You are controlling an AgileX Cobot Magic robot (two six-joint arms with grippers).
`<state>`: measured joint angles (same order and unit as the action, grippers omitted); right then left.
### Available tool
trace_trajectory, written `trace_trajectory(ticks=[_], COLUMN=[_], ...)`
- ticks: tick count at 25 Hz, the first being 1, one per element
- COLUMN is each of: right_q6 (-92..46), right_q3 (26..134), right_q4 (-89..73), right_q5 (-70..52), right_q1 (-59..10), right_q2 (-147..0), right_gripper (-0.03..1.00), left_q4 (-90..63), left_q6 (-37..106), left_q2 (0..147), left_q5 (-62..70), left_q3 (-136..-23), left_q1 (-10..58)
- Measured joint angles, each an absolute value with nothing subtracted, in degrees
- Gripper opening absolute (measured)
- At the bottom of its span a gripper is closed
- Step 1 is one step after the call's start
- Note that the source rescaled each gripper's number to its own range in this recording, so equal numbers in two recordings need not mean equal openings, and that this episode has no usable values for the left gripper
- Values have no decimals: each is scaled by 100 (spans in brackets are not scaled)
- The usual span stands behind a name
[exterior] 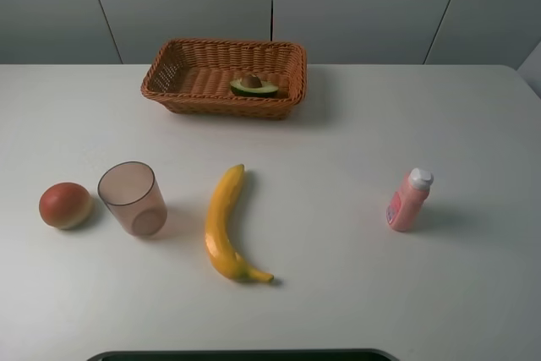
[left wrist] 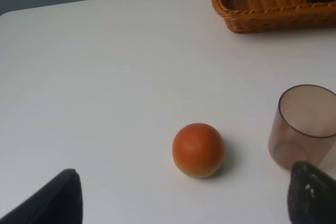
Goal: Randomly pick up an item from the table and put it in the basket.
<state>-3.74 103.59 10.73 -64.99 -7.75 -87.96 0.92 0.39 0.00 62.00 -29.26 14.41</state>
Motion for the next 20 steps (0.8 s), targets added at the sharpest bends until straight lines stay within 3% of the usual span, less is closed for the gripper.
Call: trace_trajectory(ticks=[10, 20], right_q6=[-1391, -1631], right_q3=[9753, 7103], right_q4=[68, -775], right_q5=[-6960, -6438], right_q1=[1111, 1213], right_q2=[-7788, -5372], right_gripper=[99, 99], left_q4=[92, 92], left_q6=[39, 39], left_q2=[0, 0], left_q5=[6200, 6200], left_q3=[-2926, -2926], left_q1=[1441, 1441])
